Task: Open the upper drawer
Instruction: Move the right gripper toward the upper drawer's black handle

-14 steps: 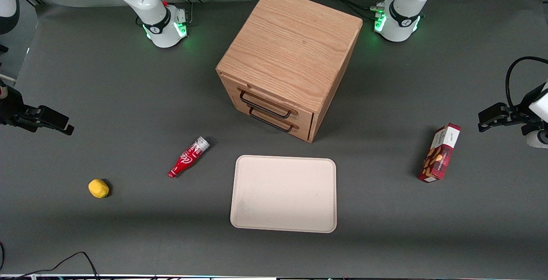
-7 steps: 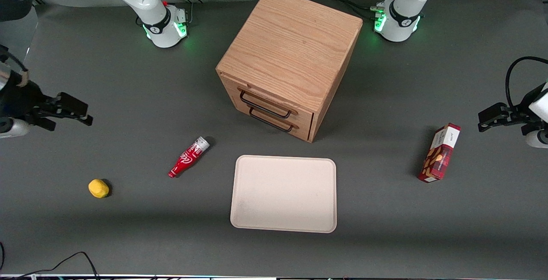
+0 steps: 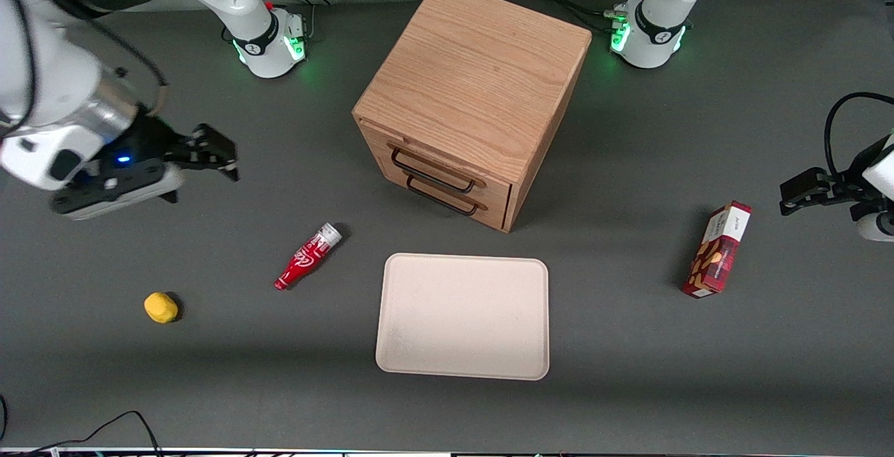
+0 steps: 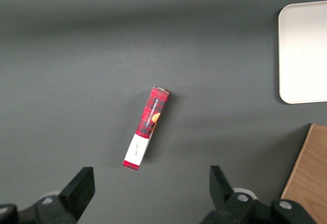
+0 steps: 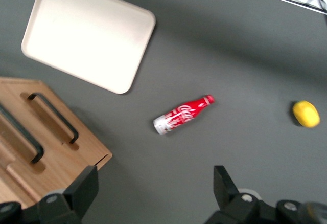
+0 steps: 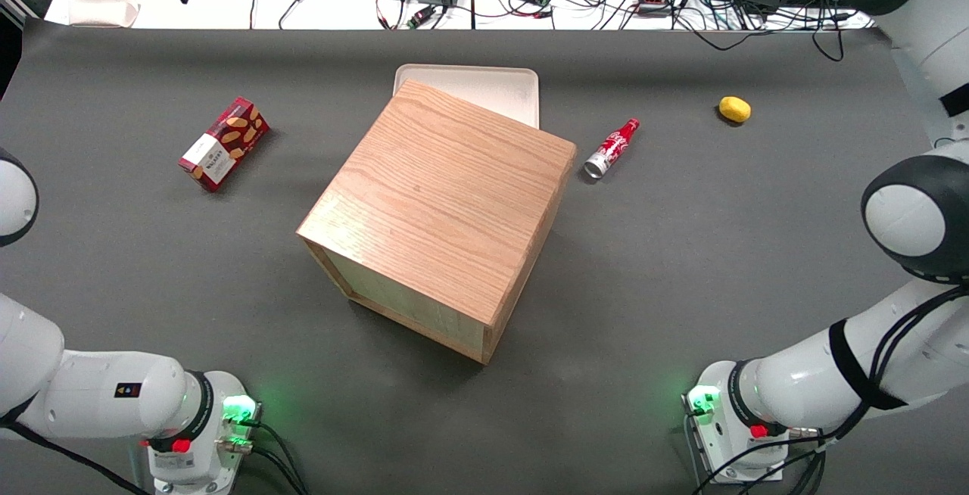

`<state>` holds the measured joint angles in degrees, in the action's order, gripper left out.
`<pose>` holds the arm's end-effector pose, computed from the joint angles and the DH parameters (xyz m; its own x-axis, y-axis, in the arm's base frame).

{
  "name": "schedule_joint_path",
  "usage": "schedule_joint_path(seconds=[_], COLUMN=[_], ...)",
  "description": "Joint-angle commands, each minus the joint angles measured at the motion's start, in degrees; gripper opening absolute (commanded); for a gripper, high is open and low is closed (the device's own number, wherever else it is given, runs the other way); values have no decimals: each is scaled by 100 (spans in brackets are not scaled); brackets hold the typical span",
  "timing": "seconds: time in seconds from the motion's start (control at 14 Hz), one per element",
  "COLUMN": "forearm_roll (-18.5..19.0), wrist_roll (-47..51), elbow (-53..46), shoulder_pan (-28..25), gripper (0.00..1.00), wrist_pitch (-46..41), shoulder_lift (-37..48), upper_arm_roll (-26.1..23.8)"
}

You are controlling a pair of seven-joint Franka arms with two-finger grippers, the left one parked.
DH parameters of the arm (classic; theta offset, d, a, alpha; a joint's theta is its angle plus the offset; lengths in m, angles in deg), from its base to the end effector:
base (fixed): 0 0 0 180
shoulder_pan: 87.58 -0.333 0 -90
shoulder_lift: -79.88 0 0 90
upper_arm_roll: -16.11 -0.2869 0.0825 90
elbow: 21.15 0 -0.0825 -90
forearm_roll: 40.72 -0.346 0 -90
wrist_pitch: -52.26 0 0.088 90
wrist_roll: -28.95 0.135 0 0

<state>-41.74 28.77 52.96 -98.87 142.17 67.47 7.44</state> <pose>0.5456 0.1904 0.5706 0.9389 0.3385 0.0617 0.3417 -0.9385 -0.0500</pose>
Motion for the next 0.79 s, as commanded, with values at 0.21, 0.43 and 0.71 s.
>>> schedule_joint_path(seconds=[0.21,0.43,0.71], forearm_roll=[155,155,111], wrist_roll=[-132,-701,-834], elbow=[-494,-538,-530], shoulder_pan=[-1006,-1296,-1437], gripper=[100,100,100], wrist_pitch=[-9,280,737], shoulder_lift=[-674,-999,-1360], upper_arm_roll=[41,41,-160])
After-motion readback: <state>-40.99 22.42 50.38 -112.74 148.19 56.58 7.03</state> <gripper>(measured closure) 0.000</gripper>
